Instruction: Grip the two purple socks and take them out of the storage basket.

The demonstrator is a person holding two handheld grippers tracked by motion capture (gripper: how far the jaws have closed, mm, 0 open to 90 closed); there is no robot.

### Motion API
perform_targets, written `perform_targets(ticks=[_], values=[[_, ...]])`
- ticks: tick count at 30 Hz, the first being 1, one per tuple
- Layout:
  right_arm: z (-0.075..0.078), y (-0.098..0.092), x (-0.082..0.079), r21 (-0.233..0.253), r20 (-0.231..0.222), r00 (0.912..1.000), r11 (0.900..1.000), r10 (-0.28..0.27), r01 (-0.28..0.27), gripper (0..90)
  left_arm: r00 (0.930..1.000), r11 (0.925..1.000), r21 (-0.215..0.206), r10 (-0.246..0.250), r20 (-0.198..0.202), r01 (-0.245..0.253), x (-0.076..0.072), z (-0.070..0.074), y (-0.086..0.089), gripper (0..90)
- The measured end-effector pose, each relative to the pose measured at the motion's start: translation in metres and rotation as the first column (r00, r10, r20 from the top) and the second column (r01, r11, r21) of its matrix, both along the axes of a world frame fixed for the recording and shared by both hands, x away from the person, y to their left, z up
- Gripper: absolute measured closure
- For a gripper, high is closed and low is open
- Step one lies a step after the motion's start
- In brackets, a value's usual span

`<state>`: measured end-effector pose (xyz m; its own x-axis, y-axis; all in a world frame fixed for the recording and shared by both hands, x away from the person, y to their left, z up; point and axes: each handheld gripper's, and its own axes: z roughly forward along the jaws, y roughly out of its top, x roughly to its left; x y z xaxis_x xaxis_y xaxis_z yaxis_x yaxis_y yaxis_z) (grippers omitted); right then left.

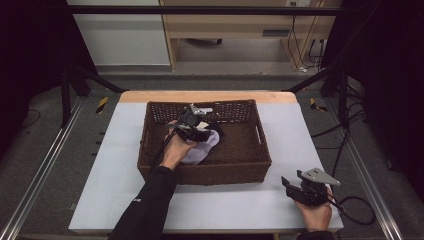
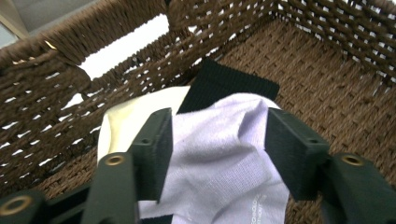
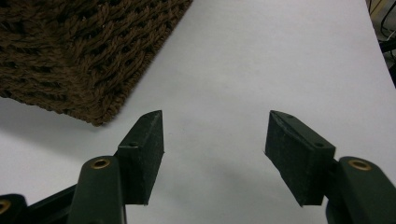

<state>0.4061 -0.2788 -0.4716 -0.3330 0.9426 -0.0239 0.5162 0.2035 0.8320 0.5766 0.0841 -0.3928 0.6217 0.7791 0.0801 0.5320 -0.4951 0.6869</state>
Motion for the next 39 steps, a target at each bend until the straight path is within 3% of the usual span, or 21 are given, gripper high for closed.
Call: perform_targets(ticks=[3,5,11,16,17,19,21,23,27,30,34,39], values=[[0.0,0.0,0.0,0.0,-0.001,1.0,1.0,0.0,0.0,37.4,0.9996,0.9999,0.016,0.004,-0.029,-0.003,0.002,-0.002,0.0,55.6],[0.0,0.0,0.0,0.0,-0.002,1.0,1.0,-0.001,0.001,37.4,0.9987,1.0,0.008,0.003,-0.051,-0.003,0.004,-0.003,0.001,58.9],[0.0,-0.001,0.0,-0.004,0.005,1.0,1.0,0.003,-0.003,37.7,0.9946,1.0,0.007,0.0,-0.104,0.0,0.006,-0.005,0.002,84.6],[0.0,-0.001,0.0,-0.005,0.008,1.0,1.0,0.001,-0.001,37.7,0.9967,0.9996,-0.025,0.015,-0.079,-0.017,0.005,-0.002,0.005,82.4],[0.0,-0.001,-0.001,-0.005,0.008,1.0,1.0,0.001,-0.001,37.7,0.9978,0.999,-0.039,0.019,-0.063,-0.022,0.005,-0.001,0.006,77.3],[0.0,-0.001,0.0,-0.005,0.009,1.0,1.0,0.001,-0.001,37.7,0.9986,0.9978,-0.055,0.035,-0.041,-0.037,0.005,0.0,0.006,57.0],[0.0,-0.001,0.0,-0.005,0.006,1.0,1.0,0.0,0.0,37.7,0.9989,0.9976,-0.061,0.029,-0.037,-0.032,0.007,-0.002,0.005,44.1],[0.0,-0.001,0.0,-0.006,0.007,1.0,1.0,0.002,-0.002,37.7,0.999,0.998,-0.055,0.029,-0.035,-0.031,0.009,-0.003,0.004,43.3],[0.0,0.0,0.0,-0.002,0.0,1.0,1.0,0.0,0.0,37.8,0.9973,0.9996,-0.023,0.017,-0.071,-0.019,0.012,-0.007,0.002,53.9],[0.0,-0.001,0.0,-0.005,0.006,1.0,1.0,0.003,-0.003,38.1,0.996,0.9994,-0.027,0.018,-0.088,-0.02,0.012,-0.006,0.002,77.1],[0.0,-0.002,-0.001,-0.004,0.008,1.0,1.0,0.002,-0.002,38.1,0.994,0.999,-0.033,0.026,-0.106,-0.03,0.01,-0.004,0.005,84.9],[0.0,-0.003,-0.001,-0.004,0.009,1.0,1.0,-0.002,0.002,38.3,0.9986,0.9959,-0.086,0.024,-0.047,-0.028,0.001,0.007,0.013,85.7]])
